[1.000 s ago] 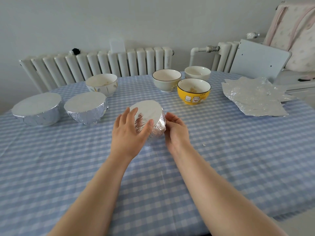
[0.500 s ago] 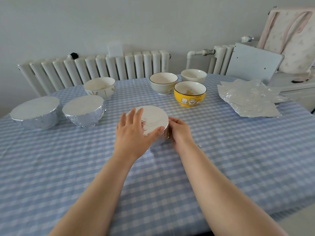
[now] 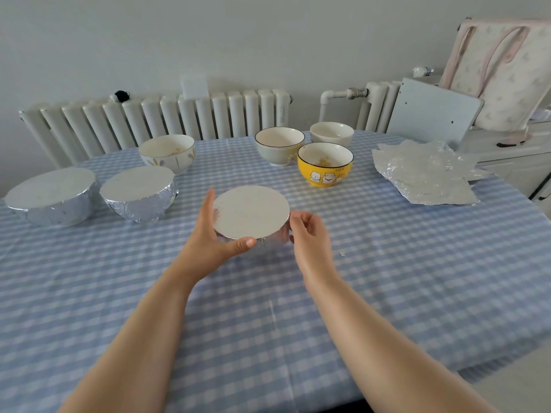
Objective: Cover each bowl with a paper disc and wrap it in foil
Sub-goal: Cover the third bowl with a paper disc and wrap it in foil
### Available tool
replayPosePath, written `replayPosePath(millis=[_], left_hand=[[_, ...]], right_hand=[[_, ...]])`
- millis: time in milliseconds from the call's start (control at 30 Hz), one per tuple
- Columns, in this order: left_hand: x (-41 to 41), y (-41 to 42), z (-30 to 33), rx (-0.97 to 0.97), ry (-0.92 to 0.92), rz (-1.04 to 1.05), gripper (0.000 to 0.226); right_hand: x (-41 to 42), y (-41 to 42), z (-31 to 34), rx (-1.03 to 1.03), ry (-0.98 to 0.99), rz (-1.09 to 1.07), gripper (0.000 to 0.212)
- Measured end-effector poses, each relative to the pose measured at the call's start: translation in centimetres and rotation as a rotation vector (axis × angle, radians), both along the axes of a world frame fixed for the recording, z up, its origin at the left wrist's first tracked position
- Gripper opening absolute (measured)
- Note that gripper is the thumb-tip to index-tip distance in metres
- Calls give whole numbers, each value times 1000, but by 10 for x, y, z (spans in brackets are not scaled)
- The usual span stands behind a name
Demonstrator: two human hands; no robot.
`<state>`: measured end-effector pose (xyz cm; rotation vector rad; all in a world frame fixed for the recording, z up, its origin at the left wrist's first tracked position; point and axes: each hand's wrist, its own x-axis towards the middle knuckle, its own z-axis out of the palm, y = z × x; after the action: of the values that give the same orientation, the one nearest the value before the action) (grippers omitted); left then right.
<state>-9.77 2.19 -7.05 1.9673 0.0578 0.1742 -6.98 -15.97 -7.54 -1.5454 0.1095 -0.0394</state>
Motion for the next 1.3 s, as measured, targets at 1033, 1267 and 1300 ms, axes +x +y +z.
replayPosePath(millis=[1033,1267,1300], left_hand=[[-4,-30,-7,167,-61,227,119],[-5,-26,-4,169,-46,194,125],[-5,-24,-5,171,-45,182,124]], right_hand=[[2,37,-9,271,225,-330,13],[3,41,-5,330,204,-336,32],[4,40,-4,314,196,-321,34]])
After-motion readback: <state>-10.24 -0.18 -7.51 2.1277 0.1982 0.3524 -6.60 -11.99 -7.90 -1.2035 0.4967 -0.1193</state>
